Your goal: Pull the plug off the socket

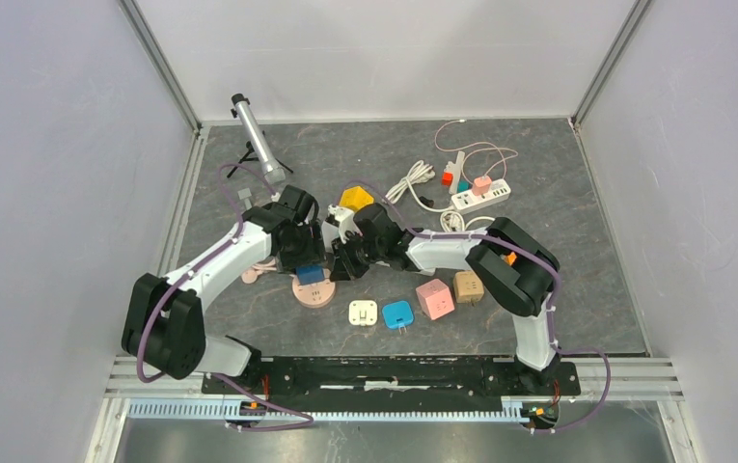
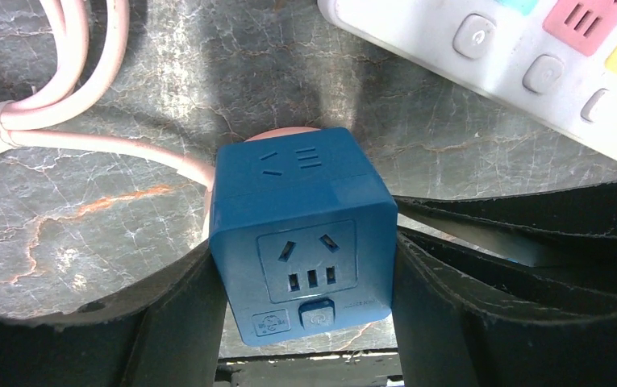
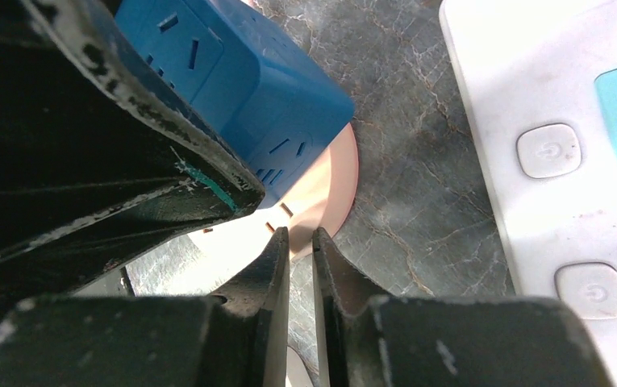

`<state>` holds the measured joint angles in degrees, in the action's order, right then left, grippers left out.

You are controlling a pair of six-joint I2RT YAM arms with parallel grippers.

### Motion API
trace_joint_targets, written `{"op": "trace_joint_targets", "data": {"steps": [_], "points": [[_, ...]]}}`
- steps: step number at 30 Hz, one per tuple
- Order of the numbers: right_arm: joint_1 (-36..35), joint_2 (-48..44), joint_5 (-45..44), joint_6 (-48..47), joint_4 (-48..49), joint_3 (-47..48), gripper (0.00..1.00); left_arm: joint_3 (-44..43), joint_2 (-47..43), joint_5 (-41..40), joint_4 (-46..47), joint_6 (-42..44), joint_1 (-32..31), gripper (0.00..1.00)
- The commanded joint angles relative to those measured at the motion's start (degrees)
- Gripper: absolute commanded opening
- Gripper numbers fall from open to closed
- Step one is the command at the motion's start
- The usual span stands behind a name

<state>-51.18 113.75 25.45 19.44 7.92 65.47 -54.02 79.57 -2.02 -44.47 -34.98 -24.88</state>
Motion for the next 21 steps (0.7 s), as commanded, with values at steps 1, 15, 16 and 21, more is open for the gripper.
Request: {"op": "trace_joint_targets", "data": {"steps": [1,15,16,21], "points": [[-0.79,3.56,-6.31,-4.17,-11.57,-3.70,0.18,-3.48,-3.08,8.35,6.30,0.78,-0.34,0.25],[0.72,-10.33,-9.46,-3.88,-2.66,-1.84,0.29,-0.89,-8.73,-1.96,1.95,-2.06,1.79,0.79],[0.67,-11.18,-9.34,-4.41,-2.17,-1.24,0.30,-1.15,-9.50,-2.38,1.55,-2.10,2.26,0.83],[0.68,-12.85,-8.96,-6.08,0.42,0.28,0.50,-0.67,-13.24,-3.07,0.96,-1.71,3.73,0.93]]}}
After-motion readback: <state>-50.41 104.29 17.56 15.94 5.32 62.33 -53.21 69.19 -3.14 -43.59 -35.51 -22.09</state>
